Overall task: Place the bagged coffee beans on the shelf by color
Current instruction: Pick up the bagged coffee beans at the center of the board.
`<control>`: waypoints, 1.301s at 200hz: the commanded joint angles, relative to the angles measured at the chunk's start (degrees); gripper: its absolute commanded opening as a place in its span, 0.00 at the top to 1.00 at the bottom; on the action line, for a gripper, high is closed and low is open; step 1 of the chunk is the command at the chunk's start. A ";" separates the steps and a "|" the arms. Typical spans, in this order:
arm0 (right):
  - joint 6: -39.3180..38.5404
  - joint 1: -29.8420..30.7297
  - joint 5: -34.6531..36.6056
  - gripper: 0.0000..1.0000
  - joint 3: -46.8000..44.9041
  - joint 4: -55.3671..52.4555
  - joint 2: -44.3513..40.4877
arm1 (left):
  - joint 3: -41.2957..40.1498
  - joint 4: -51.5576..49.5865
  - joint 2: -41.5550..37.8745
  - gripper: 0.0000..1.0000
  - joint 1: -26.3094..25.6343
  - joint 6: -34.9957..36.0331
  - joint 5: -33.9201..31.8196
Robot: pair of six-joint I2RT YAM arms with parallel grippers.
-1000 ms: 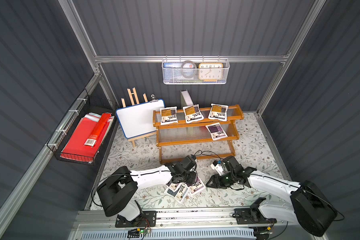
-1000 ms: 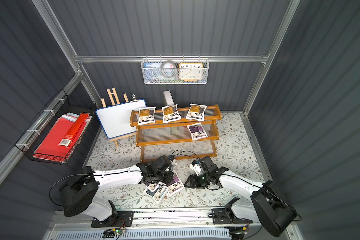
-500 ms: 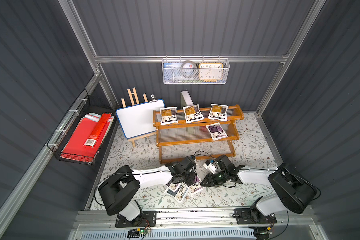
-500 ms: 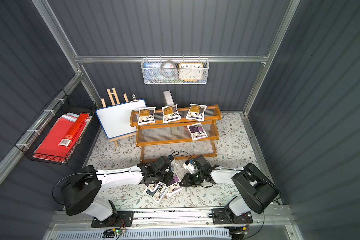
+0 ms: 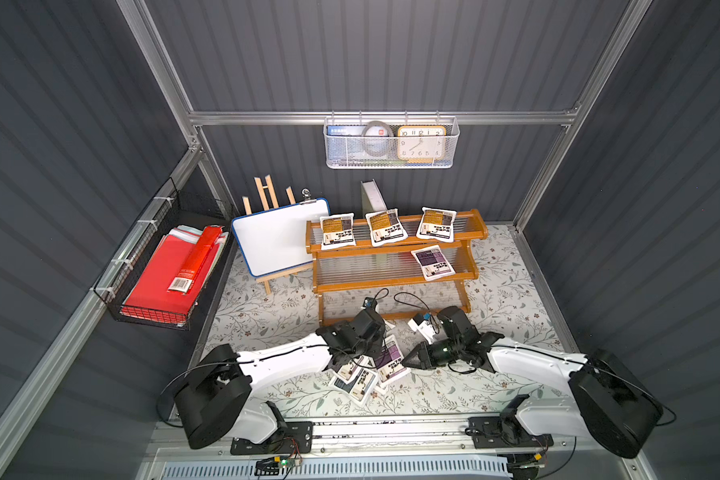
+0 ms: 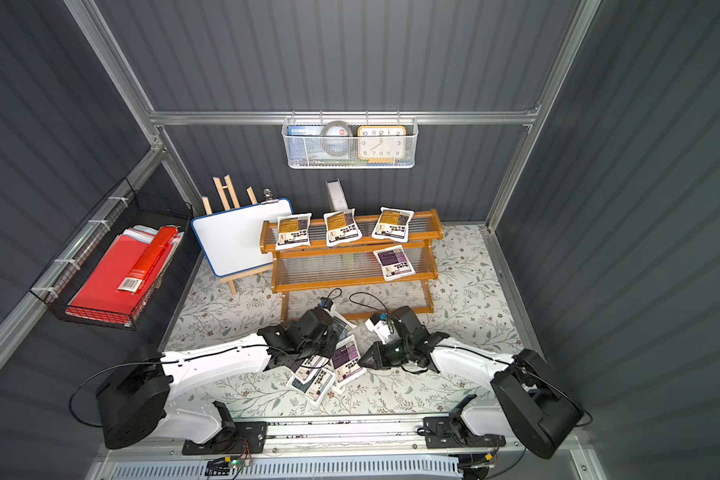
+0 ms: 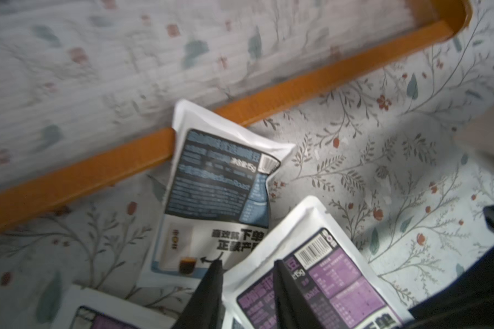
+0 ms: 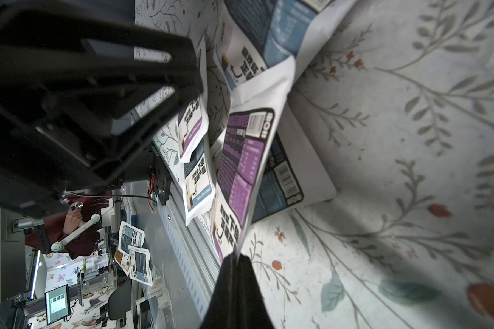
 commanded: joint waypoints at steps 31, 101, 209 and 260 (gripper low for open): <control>-2.34 0.07 2.84 1.00 4.23 -9.02 -9.28 | -2.73 -0.17 -12.49 0.61 4.29 -7.04 -11.24; -4.09 -1.27 8.15 1.00 15.26 -7.14 -6.75 | -5.98 -0.85 -14.88 0.61 6.13 -10.62 -11.38; 2.38 -3.74 20.24 1.00 13.71 12.82 -5.86 | -8.72 0.94 -13.77 0.61 8.98 -9.23 -6.14; 4.48 -5.92 21.81 1.00 13.94 17.31 -3.63 | -9.68 3.96 -10.07 0.62 11.22 -7.72 -2.88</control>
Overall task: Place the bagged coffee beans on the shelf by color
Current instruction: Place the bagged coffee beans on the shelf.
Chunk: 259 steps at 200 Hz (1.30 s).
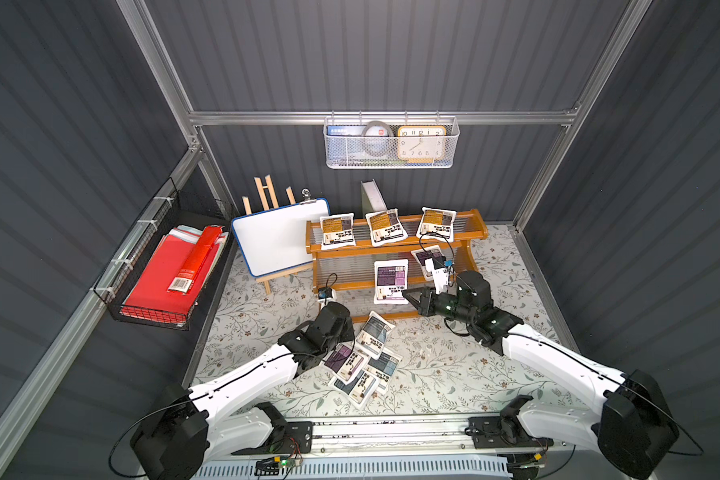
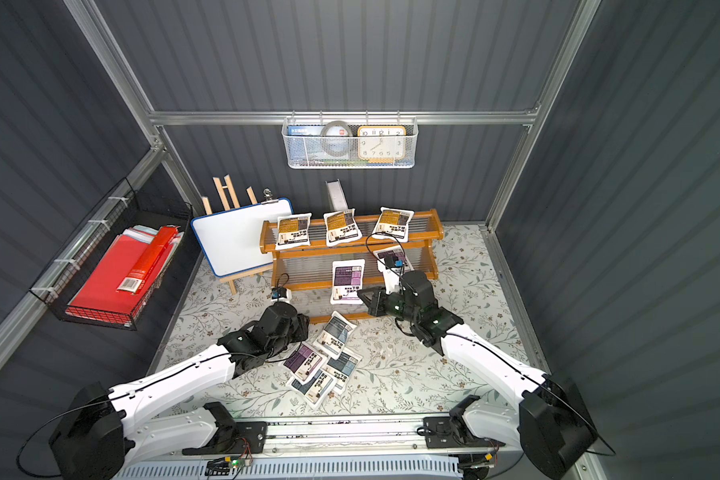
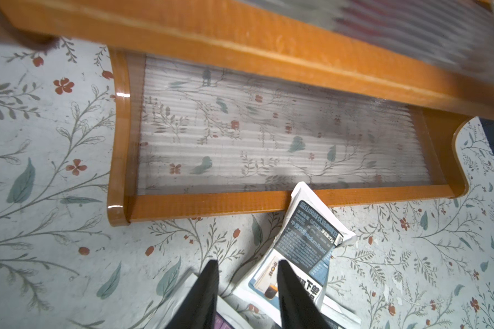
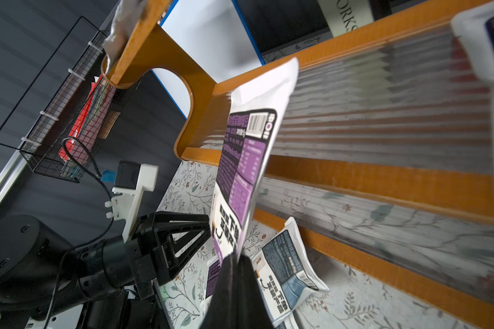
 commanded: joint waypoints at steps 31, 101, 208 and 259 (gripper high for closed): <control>3.87 -2.25 2.41 1.00 -0.04 8.20 3.84 | -0.86 3.03 4.07 0.62 1.35 1.71 2.80; 5.26 -3.50 4.47 1.00 3.38 11.42 10.74 | -0.08 3.36 4.87 0.63 1.44 2.24 3.41; 4.67 -4.23 5.28 0.61 8.13 6.42 11.35 | 1.39 2.36 5.22 0.62 1.48 2.73 4.62; 2.59 -4.17 16.46 0.44 6.68 -0.89 4.24 | 2.21 2.98 5.86 0.62 1.57 2.81 5.00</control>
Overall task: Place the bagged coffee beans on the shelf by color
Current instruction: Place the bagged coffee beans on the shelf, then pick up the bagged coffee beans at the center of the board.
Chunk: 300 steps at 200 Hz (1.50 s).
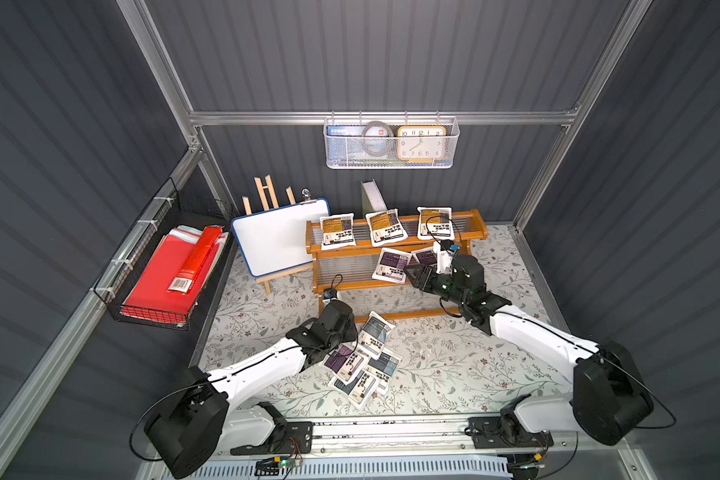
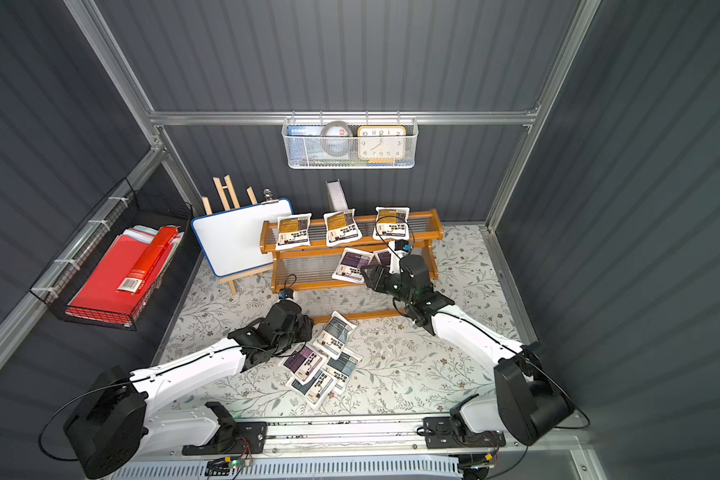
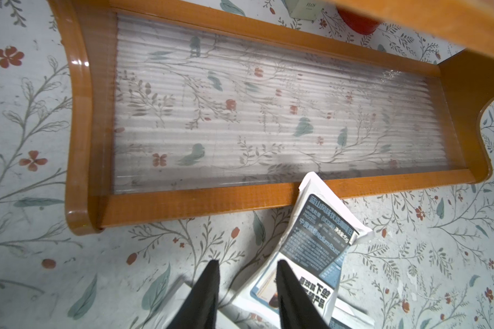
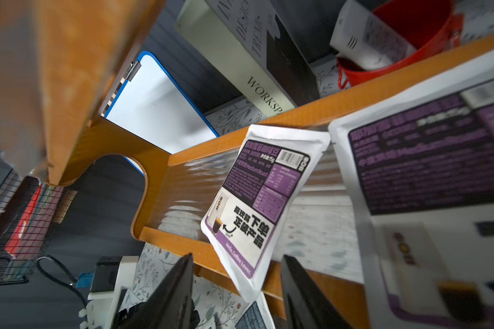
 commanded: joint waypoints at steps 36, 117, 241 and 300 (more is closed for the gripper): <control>-3.28 -0.14 5.64 0.46 -3.03 -5.97 -10.64 | 2.40 0.04 0.91 0.61 0.23 2.17 1.04; -10.16 17.28 -13.99 0.52 -7.63 -21.35 -9.07 | 0.47 -12.32 -3.72 0.60 0.31 -1.97 -1.88; -17.80 20.87 -22.36 0.54 -0.50 -13.78 17.94 | -3.92 -15.51 4.80 1.00 0.34 -3.79 4.00; -17.47 21.09 -25.04 0.55 1.87 -10.93 24.67 | -4.52 -14.20 5.64 1.00 0.33 -3.09 4.85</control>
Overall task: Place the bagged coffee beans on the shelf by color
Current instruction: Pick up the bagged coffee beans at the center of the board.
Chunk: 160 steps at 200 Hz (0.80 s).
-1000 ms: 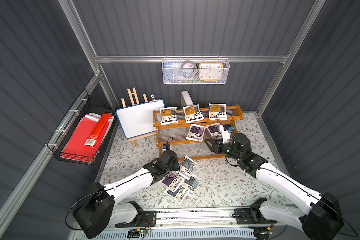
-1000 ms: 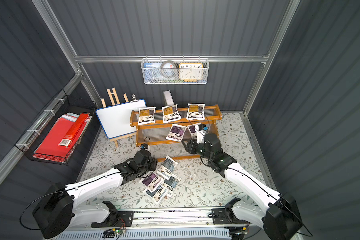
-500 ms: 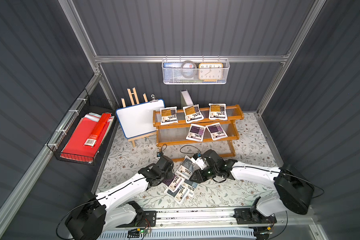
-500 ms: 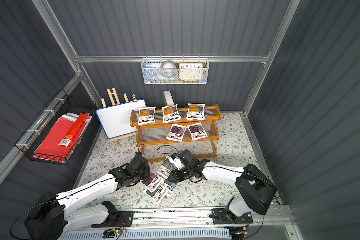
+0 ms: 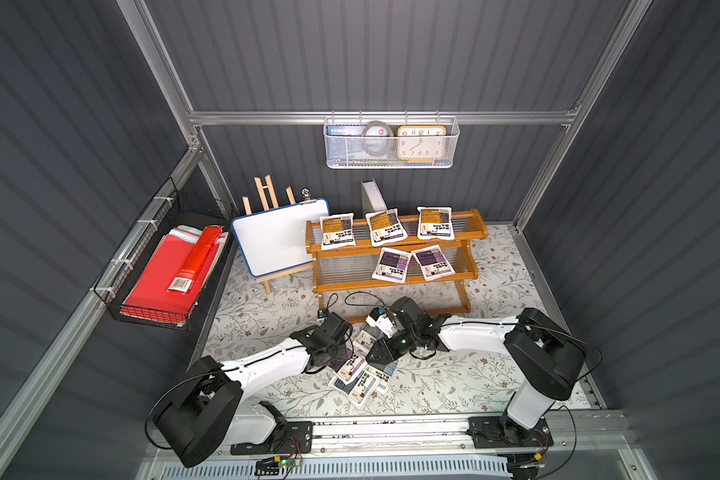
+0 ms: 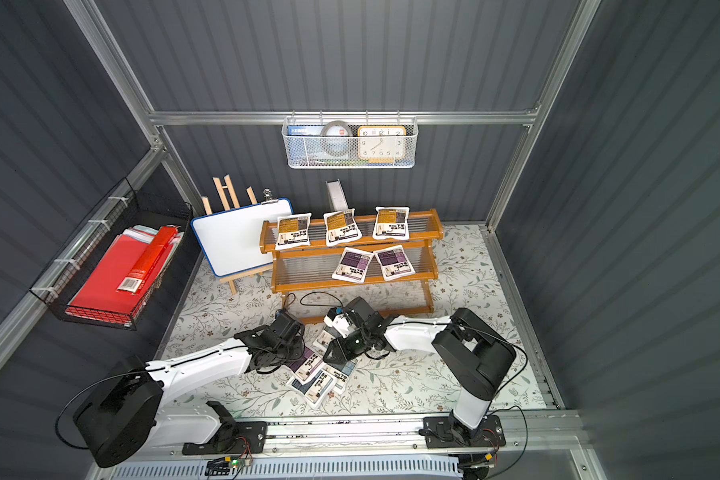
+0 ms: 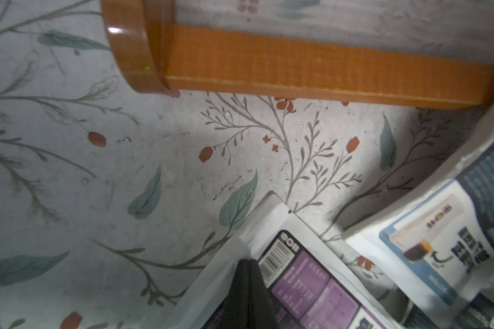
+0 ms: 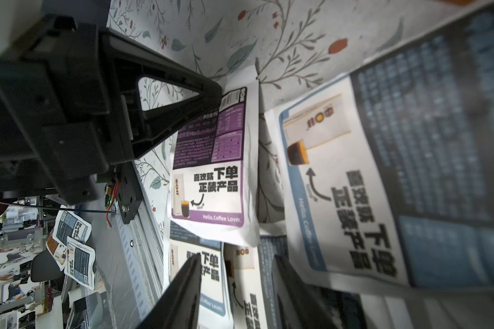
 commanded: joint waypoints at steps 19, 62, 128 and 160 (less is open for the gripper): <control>-1.24 0.43 -2.19 0.55 2.22 1.83 4.42 | -1.29 -1.17 1.67 1.00 0.17 1.00 2.38; -1.67 0.43 -3.36 0.57 2.82 2.47 6.53 | -1.34 -0.99 1.21 1.00 0.12 1.17 2.40; -2.96 2.19 -9.07 0.81 2.80 3.84 5.53 | -0.82 -0.13 0.94 1.00 0.17 1.77 1.44; -2.48 2.19 -8.07 1.00 1.03 4.52 3.13 | -0.62 -0.10 -0.07 1.00 0.09 1.77 0.77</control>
